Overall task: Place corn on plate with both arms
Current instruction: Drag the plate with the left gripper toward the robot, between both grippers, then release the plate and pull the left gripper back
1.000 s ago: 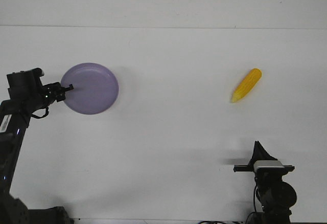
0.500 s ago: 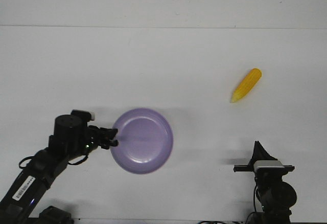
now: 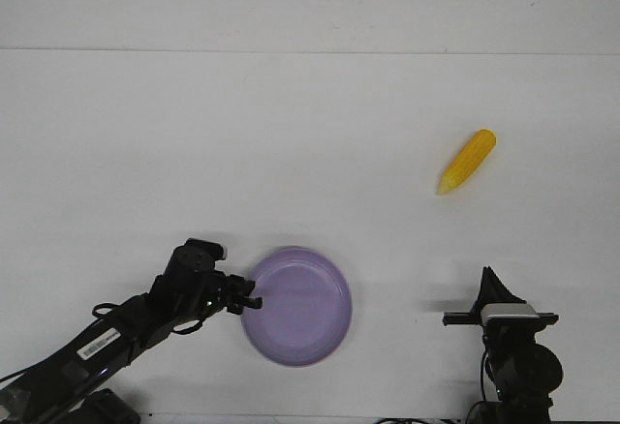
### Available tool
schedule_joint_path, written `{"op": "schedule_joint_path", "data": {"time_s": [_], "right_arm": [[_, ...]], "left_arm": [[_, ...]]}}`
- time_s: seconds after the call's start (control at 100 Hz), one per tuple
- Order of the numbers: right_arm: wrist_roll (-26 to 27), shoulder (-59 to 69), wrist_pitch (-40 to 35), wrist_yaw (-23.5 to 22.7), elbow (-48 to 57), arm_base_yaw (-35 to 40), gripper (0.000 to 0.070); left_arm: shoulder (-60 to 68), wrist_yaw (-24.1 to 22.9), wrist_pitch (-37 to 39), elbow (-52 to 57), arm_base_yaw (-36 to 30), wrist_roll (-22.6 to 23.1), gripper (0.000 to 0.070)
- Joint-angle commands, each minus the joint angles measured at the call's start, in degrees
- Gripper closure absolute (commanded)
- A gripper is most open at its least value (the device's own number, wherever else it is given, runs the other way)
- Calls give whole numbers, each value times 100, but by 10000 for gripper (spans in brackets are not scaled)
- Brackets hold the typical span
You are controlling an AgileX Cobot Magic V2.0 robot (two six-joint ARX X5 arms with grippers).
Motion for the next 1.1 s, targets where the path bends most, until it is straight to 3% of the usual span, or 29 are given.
{"op": "schedule_joint_path", "data": {"time_s": [0.0,0.23,0.28,0.32,0.42,0.47,0.65,0.8,1.09], "right_arm": [[59,2,59,-4,-17,2,683],[59,2,59,-4,-17,2,683],[59,2,59,-4,-17,2,683],[59,2,59,-4,-17,2,683],[59,2,59,-4,-17,2,683],[59,2,59,-4,-17,2,683],[251,2,48,-28,-17,4,683],[1554,2,17,-175,-17,4,683],[2288,11,120,-310,492,2,683]], "left_arm": [[210,13,179,39,-33,-13,693],[651,11,404,39,-37,175,691],[706,11,398,39,-57,177,665],[741,11,389,39,-70,181,587],[769,-9,378,39,-90,234,260],[767,-13,387,42,-92,256,191],[592,-9,402,59,-92,450,194],[-31,-11,267,308,-79,562,194],[-2046,-334,-682,861,-20,706,196]]}}
